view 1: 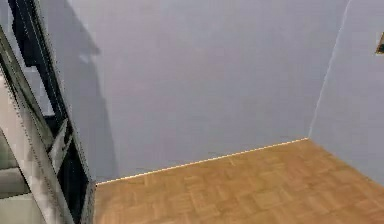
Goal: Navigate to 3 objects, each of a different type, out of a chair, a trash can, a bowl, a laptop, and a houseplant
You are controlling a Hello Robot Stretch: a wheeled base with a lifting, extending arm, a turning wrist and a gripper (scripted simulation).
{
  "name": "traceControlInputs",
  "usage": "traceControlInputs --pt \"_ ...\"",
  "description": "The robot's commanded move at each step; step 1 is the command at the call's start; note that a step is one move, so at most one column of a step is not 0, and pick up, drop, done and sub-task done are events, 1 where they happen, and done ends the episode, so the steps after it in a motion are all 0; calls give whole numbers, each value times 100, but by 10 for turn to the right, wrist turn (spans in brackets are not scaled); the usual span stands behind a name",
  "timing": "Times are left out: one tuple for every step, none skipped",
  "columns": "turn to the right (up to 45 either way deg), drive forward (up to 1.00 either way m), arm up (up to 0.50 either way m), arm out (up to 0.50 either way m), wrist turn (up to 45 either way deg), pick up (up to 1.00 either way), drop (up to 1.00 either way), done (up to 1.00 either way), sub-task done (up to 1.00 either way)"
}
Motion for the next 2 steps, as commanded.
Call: traceControlInputs --pt "-60 0 0 0 0 0 0 0 0" --pt "0 70 0 0 0 0 0 0 0"
